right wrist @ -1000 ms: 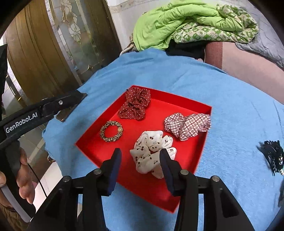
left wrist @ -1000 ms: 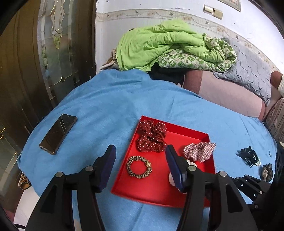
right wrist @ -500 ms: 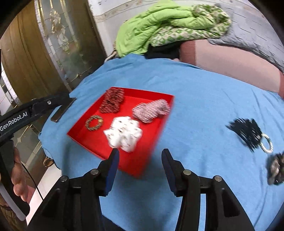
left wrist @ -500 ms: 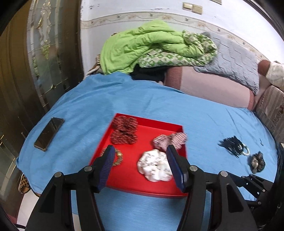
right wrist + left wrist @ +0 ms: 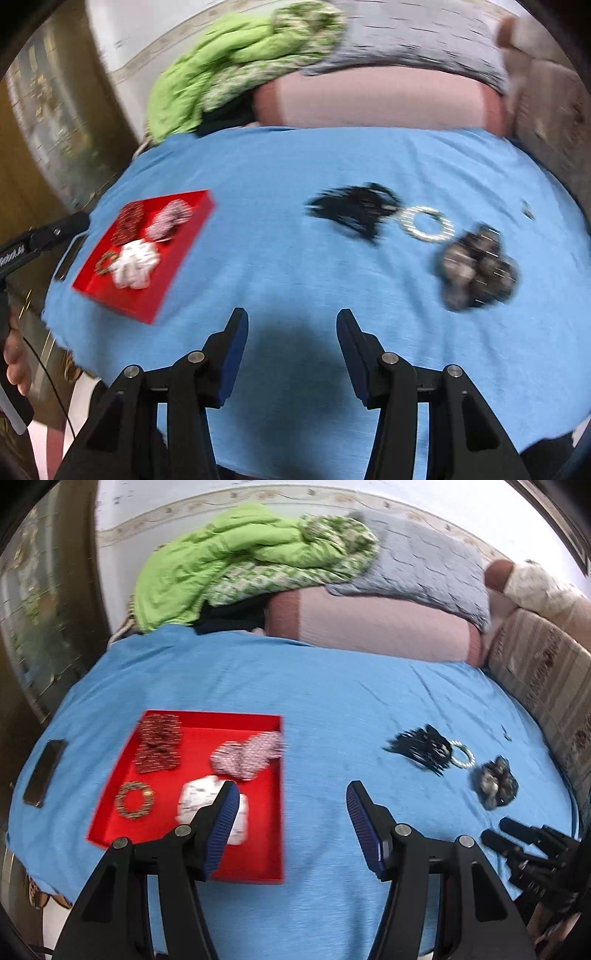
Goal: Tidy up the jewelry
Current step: 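Move both tools back toward the black clip and dark organza scrunchie, then grasp the black hair tie with left tool while right tool grasps dark organza scrunchie, then carry hair tie and organza scrunchie to the red tray and release both, then move both tools away from the tray toward the claw clip and bracelets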
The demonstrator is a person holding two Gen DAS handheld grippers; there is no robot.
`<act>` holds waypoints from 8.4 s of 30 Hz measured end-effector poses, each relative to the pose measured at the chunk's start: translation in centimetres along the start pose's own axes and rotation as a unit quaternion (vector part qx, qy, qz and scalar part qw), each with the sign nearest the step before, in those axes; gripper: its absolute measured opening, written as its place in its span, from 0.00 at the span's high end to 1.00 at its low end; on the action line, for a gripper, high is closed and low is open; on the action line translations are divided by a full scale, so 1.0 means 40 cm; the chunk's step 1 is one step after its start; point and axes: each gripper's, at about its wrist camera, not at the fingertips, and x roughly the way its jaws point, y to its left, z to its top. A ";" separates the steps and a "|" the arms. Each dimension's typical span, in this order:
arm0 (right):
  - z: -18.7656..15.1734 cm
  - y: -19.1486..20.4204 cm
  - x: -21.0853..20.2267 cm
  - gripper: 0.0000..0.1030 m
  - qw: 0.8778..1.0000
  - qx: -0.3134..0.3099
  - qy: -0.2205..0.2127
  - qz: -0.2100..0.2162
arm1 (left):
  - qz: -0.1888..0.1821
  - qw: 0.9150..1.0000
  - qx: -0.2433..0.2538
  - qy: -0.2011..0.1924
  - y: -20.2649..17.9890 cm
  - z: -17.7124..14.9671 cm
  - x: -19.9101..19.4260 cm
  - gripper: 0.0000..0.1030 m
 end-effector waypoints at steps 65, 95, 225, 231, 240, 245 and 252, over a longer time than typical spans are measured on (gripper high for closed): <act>0.060 -0.410 0.038 0.82 0.986 0.127 -0.036 -0.097 | -0.182 0.979 0.003 0.095 -0.402 0.093 0.320 0.92; 0.033 -0.111 -0.095 0.82 0.997 0.045 -0.057 -0.040 | -0.113 0.994 0.003 -0.002 -0.189 -0.042 -0.011 0.92; 0.203 0.283 0.212 0.43 0.994 -0.070 -0.003 0.082 | 0.006 0.993 -0.115 -0.003 0.245 0.037 0.088 0.51; 0.135 0.030 0.114 0.43 1.000 -0.022 -0.005 0.015 | -0.037 0.996 -0.083 0.020 0.077 0.034 0.115 0.51; 0.095 -0.279 0.022 0.42 0.996 0.064 -0.020 -0.060 | -0.094 0.993 -0.029 0.068 -0.165 0.043 0.210 0.51; 0.091 -0.339 0.042 0.42 0.994 0.080 -0.018 -0.067 | -0.123 0.988 -0.027 0.093 -0.267 0.060 0.282 0.51; 0.120 -0.374 0.098 0.42 0.993 0.093 -0.021 -0.065 | -0.148 0.982 -0.025 0.114 -0.370 0.091 0.387 0.49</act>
